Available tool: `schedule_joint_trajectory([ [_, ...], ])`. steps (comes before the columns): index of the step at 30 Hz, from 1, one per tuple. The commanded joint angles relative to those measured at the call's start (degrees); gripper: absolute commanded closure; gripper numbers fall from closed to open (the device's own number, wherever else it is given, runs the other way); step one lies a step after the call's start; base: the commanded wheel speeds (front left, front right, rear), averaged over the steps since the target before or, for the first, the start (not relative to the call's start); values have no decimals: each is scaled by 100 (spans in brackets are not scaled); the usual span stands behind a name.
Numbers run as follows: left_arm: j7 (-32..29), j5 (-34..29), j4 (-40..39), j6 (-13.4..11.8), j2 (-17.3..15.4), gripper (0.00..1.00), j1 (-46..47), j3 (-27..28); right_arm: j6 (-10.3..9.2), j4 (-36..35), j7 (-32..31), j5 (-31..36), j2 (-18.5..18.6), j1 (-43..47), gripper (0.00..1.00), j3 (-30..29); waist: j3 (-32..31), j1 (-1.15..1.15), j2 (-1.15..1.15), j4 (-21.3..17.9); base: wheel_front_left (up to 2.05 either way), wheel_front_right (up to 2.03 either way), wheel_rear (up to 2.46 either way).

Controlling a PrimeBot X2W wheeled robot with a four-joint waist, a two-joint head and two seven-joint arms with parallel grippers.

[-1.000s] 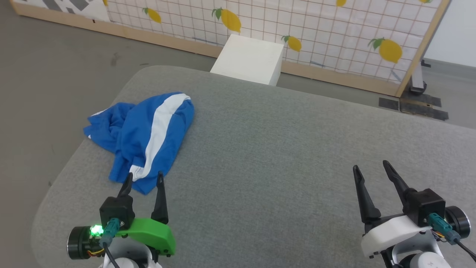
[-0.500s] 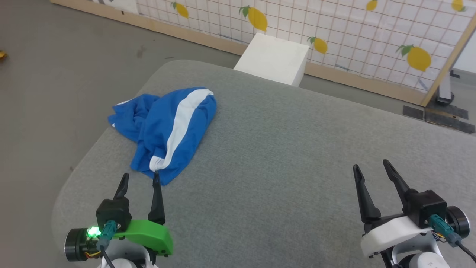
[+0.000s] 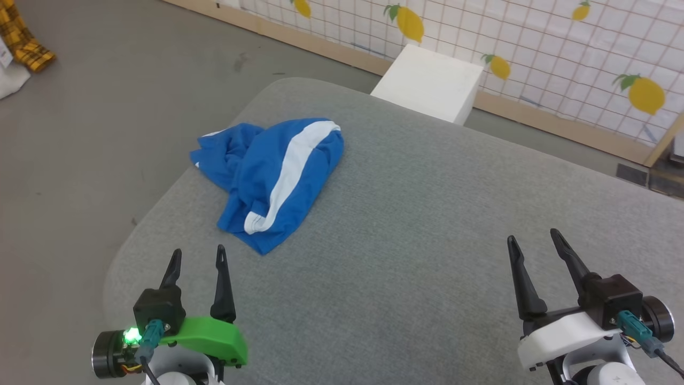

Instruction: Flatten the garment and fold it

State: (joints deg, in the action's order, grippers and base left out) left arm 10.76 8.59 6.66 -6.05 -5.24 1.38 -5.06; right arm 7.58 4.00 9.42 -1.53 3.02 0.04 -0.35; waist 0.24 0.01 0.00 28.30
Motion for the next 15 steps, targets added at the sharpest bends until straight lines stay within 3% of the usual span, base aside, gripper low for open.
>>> schedule_joint_trajectory([
  [1, 61, 30, 20, -46, -36, 0, 48, -29, -7, 28, 58, -29, -10, -81, 0, 2, 4, -1, 0, 84, 0, 0, 0],
  [15, 228, 160, 86, -142, -86, 0, 9, -51, -8, 90, 204, -65, -12, -102, 0, 8, 27, -1, 0, 475, 0, 0, 0],
])
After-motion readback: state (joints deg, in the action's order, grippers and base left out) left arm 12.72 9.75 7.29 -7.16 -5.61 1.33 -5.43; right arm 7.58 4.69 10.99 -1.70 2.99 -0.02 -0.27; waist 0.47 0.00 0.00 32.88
